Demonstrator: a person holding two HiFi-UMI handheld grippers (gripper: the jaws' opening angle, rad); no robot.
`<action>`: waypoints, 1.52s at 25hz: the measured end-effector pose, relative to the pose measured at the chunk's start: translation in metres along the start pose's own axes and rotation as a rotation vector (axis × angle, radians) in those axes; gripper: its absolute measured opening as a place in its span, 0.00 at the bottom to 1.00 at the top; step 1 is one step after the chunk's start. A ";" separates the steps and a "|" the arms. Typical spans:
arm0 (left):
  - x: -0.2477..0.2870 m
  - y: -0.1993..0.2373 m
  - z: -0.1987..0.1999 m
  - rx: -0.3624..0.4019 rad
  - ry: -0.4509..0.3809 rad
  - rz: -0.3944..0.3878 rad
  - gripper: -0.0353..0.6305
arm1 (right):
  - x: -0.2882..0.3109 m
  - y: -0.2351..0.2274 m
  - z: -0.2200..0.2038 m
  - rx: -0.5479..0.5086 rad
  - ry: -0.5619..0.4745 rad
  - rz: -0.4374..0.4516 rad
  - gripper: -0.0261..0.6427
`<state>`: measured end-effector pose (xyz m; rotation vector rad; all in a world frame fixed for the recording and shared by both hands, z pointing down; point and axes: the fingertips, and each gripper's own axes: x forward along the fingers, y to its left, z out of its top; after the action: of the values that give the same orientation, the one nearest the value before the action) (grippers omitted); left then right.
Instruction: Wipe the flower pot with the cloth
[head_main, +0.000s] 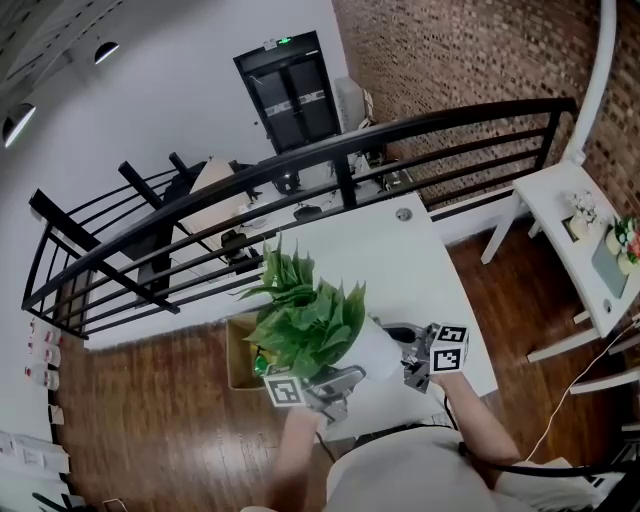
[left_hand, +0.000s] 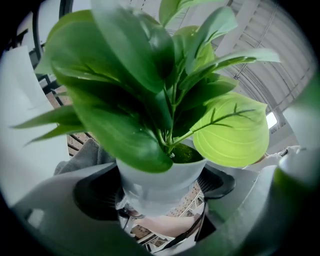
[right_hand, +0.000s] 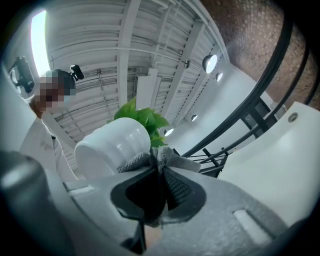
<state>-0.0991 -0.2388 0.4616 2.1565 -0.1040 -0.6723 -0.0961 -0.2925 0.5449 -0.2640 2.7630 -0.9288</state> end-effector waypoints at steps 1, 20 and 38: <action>0.000 0.000 0.000 0.004 -0.001 0.001 0.82 | -0.006 -0.003 0.005 -0.010 -0.014 -0.014 0.06; -0.002 -0.001 0.020 0.051 -0.010 0.003 0.82 | -0.038 0.077 0.069 -0.363 -0.035 0.074 0.06; 0.015 -0.029 0.024 0.013 -0.038 -0.130 0.82 | 0.005 0.035 0.019 -0.029 -0.054 0.059 0.06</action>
<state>-0.1027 -0.2427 0.4211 2.1768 0.0112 -0.7895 -0.0991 -0.2770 0.5085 -0.2077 2.7214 -0.8556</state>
